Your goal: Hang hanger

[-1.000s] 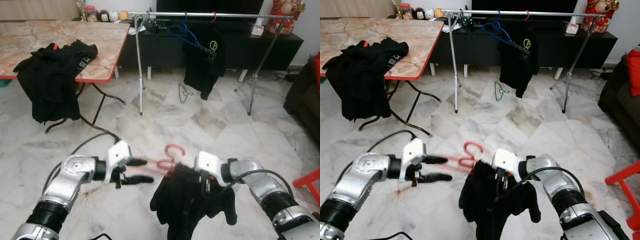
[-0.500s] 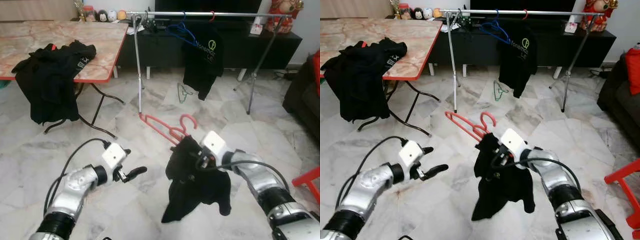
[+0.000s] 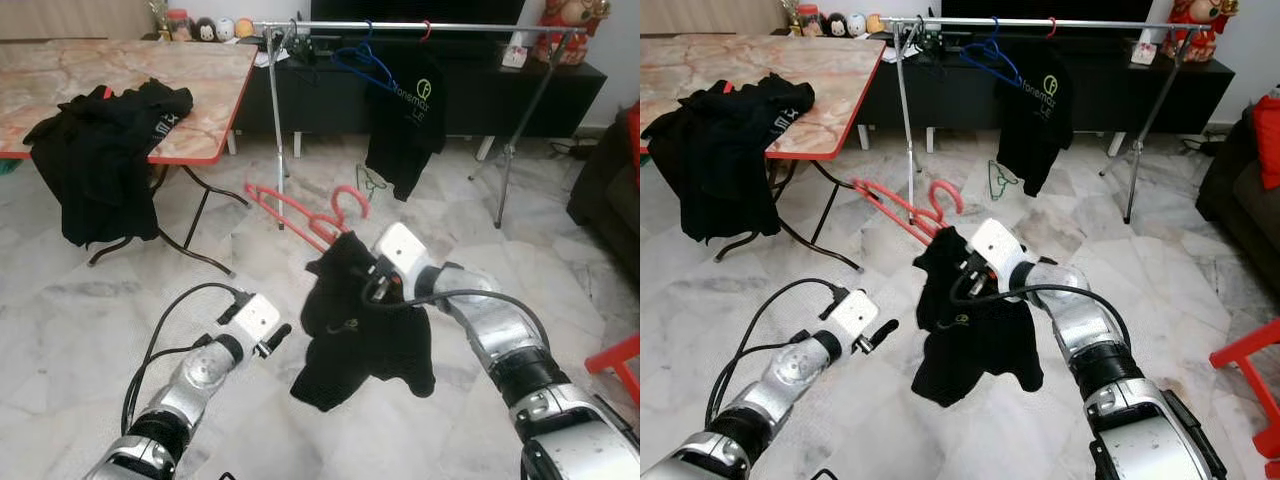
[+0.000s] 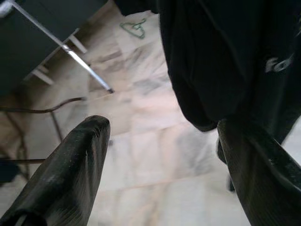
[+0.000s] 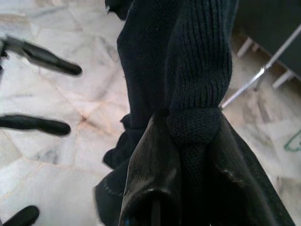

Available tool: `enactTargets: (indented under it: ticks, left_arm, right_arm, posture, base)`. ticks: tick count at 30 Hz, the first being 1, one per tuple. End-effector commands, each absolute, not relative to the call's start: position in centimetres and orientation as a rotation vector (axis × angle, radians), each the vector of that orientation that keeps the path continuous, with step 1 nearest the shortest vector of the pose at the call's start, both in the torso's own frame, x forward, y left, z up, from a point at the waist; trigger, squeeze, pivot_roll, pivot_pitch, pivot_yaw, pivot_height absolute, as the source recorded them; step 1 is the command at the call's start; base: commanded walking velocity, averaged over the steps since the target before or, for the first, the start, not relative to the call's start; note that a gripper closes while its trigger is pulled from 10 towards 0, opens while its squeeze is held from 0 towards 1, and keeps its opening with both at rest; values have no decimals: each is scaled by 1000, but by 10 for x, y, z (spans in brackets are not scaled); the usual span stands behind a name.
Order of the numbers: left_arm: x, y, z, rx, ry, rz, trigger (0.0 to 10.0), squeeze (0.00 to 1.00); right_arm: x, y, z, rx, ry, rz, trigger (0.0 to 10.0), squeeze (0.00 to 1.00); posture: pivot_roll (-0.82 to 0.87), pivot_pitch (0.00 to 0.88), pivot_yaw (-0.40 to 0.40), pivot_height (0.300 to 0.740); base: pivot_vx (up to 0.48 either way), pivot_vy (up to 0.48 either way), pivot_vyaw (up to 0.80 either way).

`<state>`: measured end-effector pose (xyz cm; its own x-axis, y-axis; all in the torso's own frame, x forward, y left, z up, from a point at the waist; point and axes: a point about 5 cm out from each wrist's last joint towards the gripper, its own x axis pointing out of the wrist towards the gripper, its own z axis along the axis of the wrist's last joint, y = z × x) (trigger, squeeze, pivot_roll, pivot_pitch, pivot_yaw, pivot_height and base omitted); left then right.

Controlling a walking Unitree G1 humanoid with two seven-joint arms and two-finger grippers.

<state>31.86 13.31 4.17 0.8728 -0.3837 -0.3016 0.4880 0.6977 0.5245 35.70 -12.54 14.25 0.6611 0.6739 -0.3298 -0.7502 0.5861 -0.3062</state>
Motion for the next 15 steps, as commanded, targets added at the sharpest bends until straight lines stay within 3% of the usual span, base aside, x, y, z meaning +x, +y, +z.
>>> enactTargets:
  ticks: [1,15]
  left_arm:
    - [317,125,37,659,171,-506,10000,0]
    - [296,107,12,821,200,-650,10000,0]
  right_arm:
    - [356,-113,161,-440,116,863,0,0]
    - [346,-86,184,-409,50,923,0,0]
  posture:
    - [-79,0,-30,740]
    - [-91,0,-33,740]
  base:
    - [0,0,0]
    - [0,0,0]
